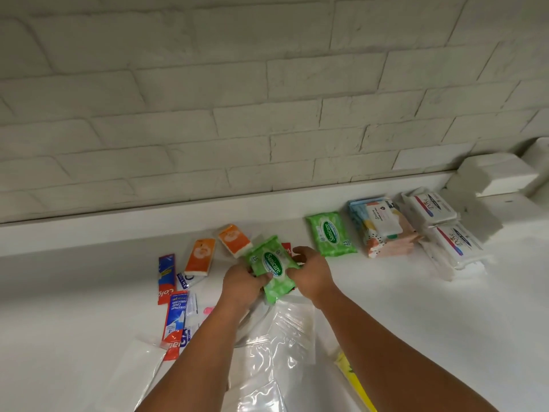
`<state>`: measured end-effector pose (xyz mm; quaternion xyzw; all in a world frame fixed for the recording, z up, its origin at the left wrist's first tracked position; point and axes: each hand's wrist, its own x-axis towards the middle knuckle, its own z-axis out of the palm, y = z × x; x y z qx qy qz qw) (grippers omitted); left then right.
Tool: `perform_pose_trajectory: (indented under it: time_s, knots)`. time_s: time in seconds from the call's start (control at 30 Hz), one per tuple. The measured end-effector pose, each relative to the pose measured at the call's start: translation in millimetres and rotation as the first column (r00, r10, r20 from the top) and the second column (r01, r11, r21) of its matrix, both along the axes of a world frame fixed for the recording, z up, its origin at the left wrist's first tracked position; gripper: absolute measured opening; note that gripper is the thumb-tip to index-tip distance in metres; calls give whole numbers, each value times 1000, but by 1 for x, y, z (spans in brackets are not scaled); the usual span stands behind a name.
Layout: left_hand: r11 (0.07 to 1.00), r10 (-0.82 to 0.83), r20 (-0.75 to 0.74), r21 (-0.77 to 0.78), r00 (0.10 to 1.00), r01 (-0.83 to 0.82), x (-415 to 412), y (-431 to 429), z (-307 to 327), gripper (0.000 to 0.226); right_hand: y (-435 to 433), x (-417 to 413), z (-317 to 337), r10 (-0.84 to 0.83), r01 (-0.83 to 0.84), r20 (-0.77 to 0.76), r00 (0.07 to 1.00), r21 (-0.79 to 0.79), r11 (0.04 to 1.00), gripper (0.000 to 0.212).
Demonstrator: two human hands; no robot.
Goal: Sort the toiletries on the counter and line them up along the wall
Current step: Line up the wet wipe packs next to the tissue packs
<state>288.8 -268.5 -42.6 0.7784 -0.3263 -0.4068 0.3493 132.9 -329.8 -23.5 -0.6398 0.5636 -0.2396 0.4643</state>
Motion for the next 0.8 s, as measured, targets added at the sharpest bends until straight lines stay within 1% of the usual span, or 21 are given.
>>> perform_pose_trajectory:
  time_s: [0.07,0.13,0.2,0.23,0.27,0.3,0.33,0.37,0.4,0.43,0.5,0.57,0.6,0.63,0.7,0.73,0.77,0.8]
  knots:
    - [999,30,-108,-7,994,-31,-1,5,2,19,3,-5,5,-40,27,117,992,111,993,44]
    - [999,44,-165,-8,985,-46,-7,13,10,17,6,-10,12,-50,17,193,980,168,986,36]
    - [1000,13,-125,-25,992,-17,-13,19,16,17,8,-17,17,-50,13,215,975,169,986,24]
    - [999,-18,-72,-34,997,16,-15,21,18,19,8,-20,19,-48,14,214,976,158,987,19]
    - [998,-48,-7,-36,999,48,-16,22,22,23,8,-24,21,-42,11,213,976,145,989,16]
    - [996,-81,89,-16,993,82,-19,22,28,30,7,-29,24,-31,5,205,978,124,992,16]
    - [994,-111,225,15,968,110,-20,21,34,40,5,-33,26,-12,-6,197,980,93,996,16]
    - [990,-144,382,55,913,133,-22,20,41,54,2,-38,29,22,-30,173,985,44,999,16]
    - [985,-171,527,88,833,146,-25,19,48,66,0,-44,34,69,-67,135,988,-18,998,16]
    - [982,-190,636,104,748,160,-28,18,57,75,-3,-49,40,121,-115,67,990,-85,990,19]
    - [969,-199,782,67,591,238,-37,15,75,79,-9,-58,53,230,-245,-95,968,-194,950,26]
    - [927,-204,842,3,499,374,-44,9,91,71,-13,-64,67,315,-365,-218,924,-248,897,28]
    - [898,-239,844,4,481,439,-47,5,98,63,-15,-67,74,352,-416,-256,900,-263,871,28]
    - [871,-299,839,45,454,490,-52,1,106,53,-17,-70,82,387,-460,-282,878,-269,846,28]
    - [820,-440,821,202,364,535,-63,-6,118,35,-23,-77,97,435,-525,-323,840,-288,801,26]
    - [808,-471,810,237,349,540,-68,-8,122,30,-27,-81,105,448,-548,-342,826,-299,781,25]
    - [808,-477,801,238,361,539,-72,-10,125,26,-32,-85,111,460,-566,-356,814,-307,765,24]
    - [815,-473,788,222,394,536,-76,-10,127,22,-36,-89,116,468,-576,-357,808,-316,754,23]
